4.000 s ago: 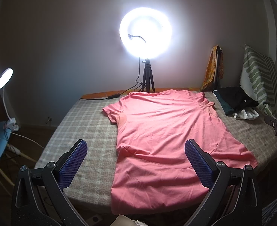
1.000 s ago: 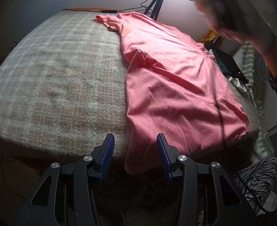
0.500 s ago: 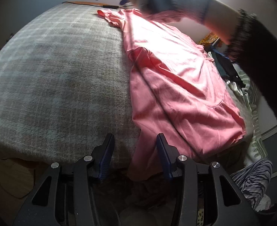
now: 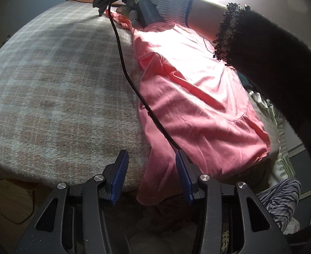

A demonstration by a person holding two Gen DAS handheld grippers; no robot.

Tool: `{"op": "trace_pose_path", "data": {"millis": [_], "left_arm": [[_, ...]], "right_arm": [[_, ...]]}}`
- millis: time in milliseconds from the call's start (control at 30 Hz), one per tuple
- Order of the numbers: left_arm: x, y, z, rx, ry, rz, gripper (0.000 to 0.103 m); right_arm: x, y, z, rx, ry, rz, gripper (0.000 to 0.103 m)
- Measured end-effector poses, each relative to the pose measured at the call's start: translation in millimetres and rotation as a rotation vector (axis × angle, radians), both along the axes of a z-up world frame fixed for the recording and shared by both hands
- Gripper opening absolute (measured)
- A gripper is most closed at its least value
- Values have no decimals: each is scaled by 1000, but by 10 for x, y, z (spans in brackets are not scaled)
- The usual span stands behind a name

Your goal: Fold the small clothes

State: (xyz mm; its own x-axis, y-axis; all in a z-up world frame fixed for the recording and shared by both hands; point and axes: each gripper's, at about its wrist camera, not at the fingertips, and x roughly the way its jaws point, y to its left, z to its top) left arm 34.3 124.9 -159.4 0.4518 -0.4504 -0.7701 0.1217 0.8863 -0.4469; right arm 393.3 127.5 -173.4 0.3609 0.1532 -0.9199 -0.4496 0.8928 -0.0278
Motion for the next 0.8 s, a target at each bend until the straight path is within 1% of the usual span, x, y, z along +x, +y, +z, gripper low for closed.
{"op": "trace_pose_path", "data": {"millis": [33,133,167,200,233,267,300,467,533,567,600,667,733,800], "left_arm": [[-3,-1,-1,-3,0,-3,43],[-26,-11,-13,-19,6,-14,43],[-36,-19,-13,-18,5,-16,43],[-44,-19,-13,-17,4,-18,43],[-50,5,-10,-17,4,-19,43],[-53,3,-10,-17,3,-20,43],[-58,16,-10,-18,2,-20,43],[-72,7,-8,-18,-7,-19,43],[-74,16,-11,-25,-9,-20,43],[-73,12,-12,-31,-9,-25,41],[-71,3,-17,-37,-3,-31,36],[-62,-16,-63,-73,22,-46,5],[-59,-22,-122,-121,55,-49,3],[-69,-42,-108,-135,50,-57,3]], "right_arm": [[27,-25,-1,12,6,-4,64],[67,-64,-6,20,-5,-13,52],[79,-78,-3,20,-11,-11,45],[85,-92,0,16,-18,-13,36],[88,-110,9,9,-26,-14,31],[57,-156,40,5,-29,-13,19],[59,-190,57,1,-31,-16,4],[74,-399,198,31,-45,-29,1],[90,-509,304,52,-54,-31,1],[91,-552,351,60,-59,-31,1],[100,-608,422,67,-67,-31,1],[117,-689,541,74,-79,-34,1],[126,-752,655,89,-90,-38,1],[143,-837,741,98,-102,-41,1]]}}
